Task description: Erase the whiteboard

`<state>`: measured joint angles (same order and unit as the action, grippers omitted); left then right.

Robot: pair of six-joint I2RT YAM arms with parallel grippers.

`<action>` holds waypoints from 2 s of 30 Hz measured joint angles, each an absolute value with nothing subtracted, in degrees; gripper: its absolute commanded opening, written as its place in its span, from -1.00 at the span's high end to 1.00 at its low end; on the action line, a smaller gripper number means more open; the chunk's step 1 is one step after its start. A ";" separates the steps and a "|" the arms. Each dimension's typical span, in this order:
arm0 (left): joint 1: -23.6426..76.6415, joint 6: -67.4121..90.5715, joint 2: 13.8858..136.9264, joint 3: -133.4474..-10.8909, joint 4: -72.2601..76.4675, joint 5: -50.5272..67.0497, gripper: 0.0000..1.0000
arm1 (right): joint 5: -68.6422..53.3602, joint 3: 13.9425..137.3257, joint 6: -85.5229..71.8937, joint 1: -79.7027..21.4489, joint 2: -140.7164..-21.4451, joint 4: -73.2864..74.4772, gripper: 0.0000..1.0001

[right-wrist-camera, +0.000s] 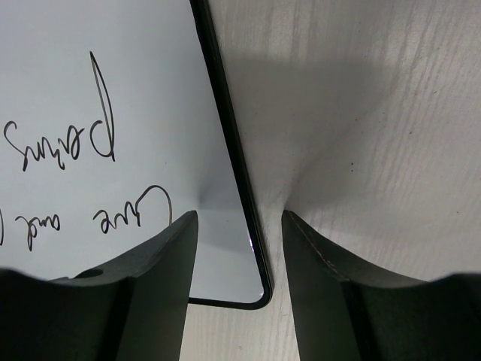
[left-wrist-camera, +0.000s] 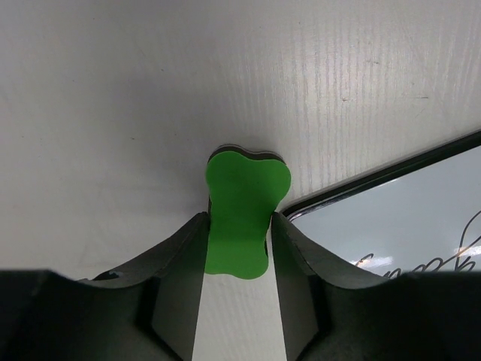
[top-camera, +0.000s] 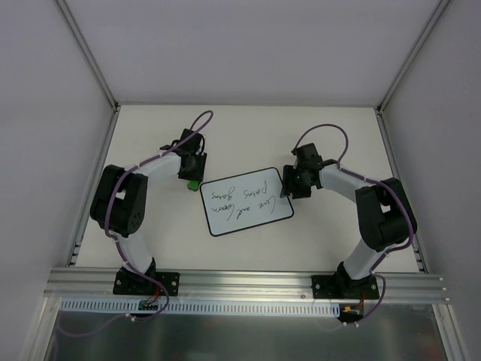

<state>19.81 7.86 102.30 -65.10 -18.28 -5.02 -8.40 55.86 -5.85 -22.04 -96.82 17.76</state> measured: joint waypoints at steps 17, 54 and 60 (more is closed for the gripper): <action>19.79 7.86 102.32 -64.66 -18.26 -4.91 0.18 | -8.40 55.68 -5.82 -22.39 -96.82 17.17 -0.06; 30.39 20.56 94.70 -61.93 -20.93 -0.60 0.92 | -6.26 55.27 -8.38 -23.97 -96.79 15.79 -0.02; 31.59 22.57 98.70 -62.00 -21.76 -2.87 0.92 | -4.82 54.74 -8.82 -24.27 -96.79 15.11 0.43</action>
